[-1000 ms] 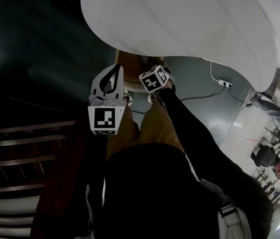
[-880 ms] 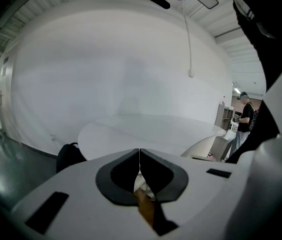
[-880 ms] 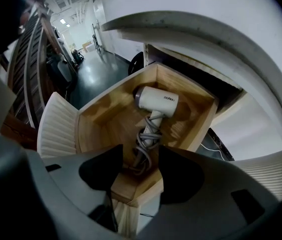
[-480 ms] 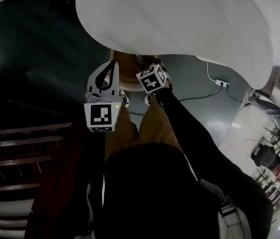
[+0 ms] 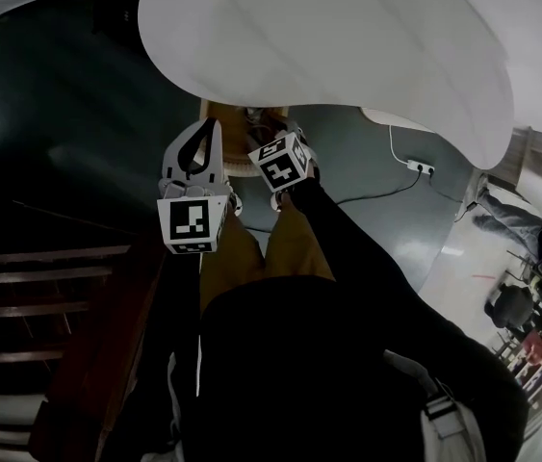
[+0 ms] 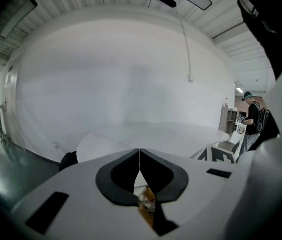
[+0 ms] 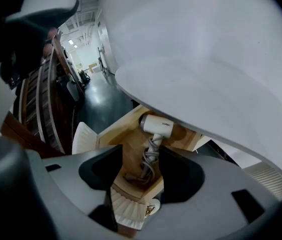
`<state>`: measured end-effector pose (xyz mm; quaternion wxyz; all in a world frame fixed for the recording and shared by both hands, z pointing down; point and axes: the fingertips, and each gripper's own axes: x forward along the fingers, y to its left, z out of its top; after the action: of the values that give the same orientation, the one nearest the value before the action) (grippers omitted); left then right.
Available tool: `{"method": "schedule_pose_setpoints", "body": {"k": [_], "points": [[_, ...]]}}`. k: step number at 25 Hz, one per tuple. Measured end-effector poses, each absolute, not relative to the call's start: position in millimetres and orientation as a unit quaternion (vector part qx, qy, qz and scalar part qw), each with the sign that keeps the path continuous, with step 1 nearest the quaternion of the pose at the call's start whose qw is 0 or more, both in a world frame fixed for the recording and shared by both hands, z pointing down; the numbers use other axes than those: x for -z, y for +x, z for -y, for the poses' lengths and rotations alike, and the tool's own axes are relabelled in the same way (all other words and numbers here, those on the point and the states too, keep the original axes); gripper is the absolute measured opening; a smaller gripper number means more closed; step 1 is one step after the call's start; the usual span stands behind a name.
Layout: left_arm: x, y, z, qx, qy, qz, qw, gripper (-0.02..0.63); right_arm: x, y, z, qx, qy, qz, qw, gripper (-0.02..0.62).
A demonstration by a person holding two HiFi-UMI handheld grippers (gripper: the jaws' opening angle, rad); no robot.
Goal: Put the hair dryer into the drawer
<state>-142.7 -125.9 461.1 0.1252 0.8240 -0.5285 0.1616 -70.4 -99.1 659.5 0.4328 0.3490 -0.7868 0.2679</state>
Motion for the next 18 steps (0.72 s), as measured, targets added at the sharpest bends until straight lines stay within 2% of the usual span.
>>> {"method": "schedule_pose_setpoints", "body": {"k": [7,18], "points": [[-445.5,-131.2,112.8,-0.159,0.810,0.552,0.115,0.018,-625.1,-64.8,87.2,-0.249,0.338,0.812,0.405,0.242],[-400.6,-93.4,99.8,-0.165,0.803,0.569,0.070,0.018,-538.9,-47.8,96.1,-0.201,0.328,0.869,0.311,0.242]]}}
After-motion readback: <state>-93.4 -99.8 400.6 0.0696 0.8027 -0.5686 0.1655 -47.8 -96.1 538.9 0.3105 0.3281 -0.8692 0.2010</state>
